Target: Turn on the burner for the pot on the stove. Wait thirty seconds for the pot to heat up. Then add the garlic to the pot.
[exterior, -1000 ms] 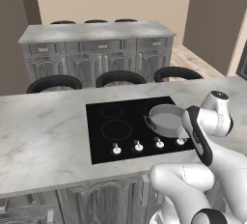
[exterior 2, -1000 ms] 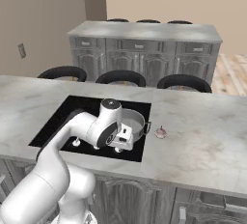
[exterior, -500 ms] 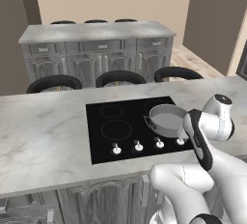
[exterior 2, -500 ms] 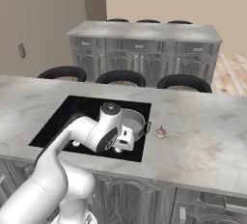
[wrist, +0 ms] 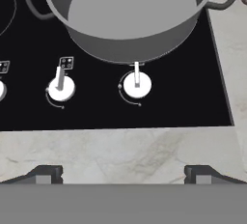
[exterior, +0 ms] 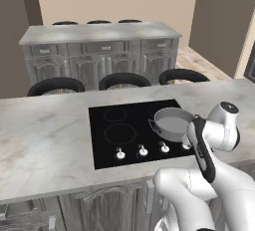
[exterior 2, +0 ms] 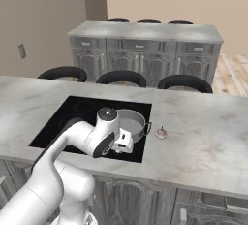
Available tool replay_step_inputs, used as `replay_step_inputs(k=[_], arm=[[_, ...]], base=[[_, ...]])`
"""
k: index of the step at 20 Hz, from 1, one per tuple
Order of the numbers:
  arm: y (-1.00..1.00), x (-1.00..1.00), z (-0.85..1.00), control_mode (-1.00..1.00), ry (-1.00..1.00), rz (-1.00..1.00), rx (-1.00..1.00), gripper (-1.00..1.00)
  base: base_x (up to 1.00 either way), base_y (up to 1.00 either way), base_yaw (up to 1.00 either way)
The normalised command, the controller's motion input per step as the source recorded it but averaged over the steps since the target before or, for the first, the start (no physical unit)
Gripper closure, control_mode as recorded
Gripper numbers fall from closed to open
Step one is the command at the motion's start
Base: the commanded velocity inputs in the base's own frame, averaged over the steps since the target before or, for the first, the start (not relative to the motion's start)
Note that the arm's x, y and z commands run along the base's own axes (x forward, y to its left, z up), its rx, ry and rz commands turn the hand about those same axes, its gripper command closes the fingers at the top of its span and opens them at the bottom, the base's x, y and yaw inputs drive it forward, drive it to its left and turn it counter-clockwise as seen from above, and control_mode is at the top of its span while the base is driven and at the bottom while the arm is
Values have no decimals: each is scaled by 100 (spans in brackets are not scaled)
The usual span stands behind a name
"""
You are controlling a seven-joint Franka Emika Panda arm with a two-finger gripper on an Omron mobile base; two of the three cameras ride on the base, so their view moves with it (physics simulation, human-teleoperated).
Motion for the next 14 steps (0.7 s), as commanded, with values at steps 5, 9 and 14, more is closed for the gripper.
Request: replay_step_inputs(k=[5, 9, 14], arm=[[6, 10, -1, -100, 3, -1, -1, -100], [1, 27, -9, -100, 0, 0, 0, -100], [0, 31, -18, -100, 0, 0, 0, -100]], base=[[0, 0, 0], [0, 0, 0], [0, 0, 0]])
